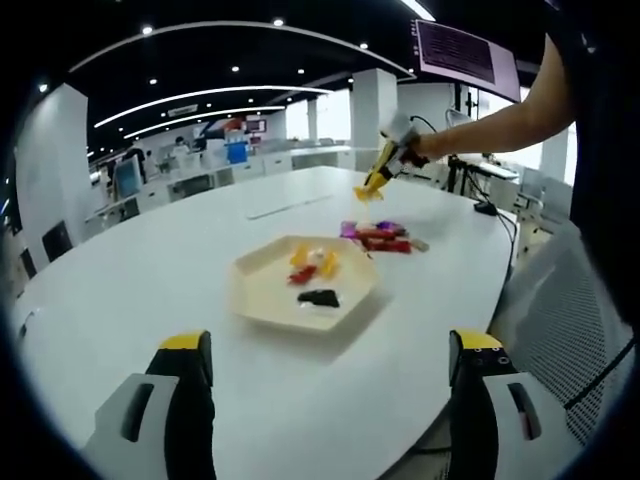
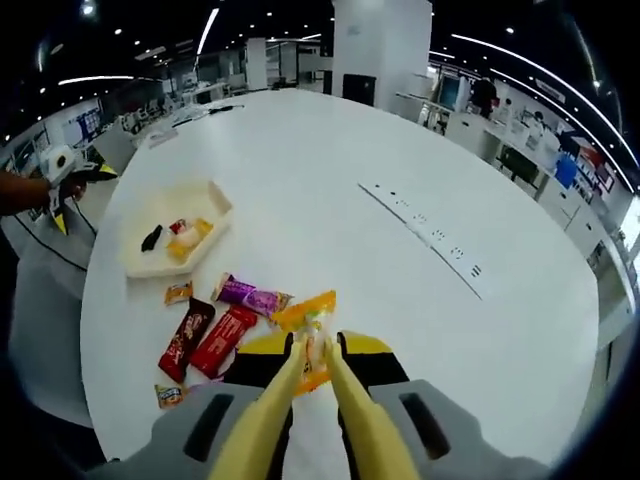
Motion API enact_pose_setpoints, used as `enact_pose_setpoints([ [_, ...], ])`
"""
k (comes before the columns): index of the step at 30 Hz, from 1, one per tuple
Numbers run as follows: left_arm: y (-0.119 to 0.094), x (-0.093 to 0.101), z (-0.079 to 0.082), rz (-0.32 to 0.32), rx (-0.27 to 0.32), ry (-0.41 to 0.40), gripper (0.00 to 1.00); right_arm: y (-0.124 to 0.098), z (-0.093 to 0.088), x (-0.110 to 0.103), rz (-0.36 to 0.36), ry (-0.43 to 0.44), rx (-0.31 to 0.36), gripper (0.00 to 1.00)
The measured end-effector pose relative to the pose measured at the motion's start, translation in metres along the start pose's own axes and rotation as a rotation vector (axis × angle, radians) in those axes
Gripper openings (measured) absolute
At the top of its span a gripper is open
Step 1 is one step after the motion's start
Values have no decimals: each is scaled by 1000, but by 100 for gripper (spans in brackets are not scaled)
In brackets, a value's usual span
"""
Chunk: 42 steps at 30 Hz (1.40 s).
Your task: Place the target food into the container with the food tongs after gripping and lifting it, then release it inside without dropping or visibly crushing the food.
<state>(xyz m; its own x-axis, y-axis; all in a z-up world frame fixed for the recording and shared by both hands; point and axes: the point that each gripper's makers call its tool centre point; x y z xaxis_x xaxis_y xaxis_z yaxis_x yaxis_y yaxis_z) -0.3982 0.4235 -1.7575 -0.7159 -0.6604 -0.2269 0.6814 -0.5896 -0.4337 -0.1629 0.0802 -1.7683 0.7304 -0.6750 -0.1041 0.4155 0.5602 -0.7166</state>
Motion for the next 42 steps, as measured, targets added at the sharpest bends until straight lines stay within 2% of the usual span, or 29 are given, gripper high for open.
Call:
enact_pose_setpoints([
  [8,-1,-2,1,6,11,-3,95,-1,2,-3,-7,-4,0,16],
  [9,-1,-1,4,5,25,-14,97,-1,3,-4,-8,-5,-1,16],
  [10,0,-1,11,3,66,-33,99,-1,4,-6,-8,-9,-2,16],
  [25,-1,-1,11,1,67,-27,99,7,18,-23,7,-19,0,17],
  [35,-2,-3,12,13,67,-12,99,21,37,-52,44,-44,9,17],
  [42,-2,-5,11,24,63,-5,99,35,43,-77,77,-70,6,18],
])
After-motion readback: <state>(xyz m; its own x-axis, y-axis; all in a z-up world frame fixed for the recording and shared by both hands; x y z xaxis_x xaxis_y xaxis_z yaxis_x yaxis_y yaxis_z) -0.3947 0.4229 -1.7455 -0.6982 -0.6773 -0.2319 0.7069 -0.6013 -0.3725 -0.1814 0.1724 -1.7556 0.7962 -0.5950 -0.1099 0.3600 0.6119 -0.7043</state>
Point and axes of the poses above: the point that each gripper's makers call its tool centre point, and the gripper's own axes: y roughly forward along the fingers, x roughly to its right, z roughly out of its top, and after that the axes turned 13 degrees about y, right-handed
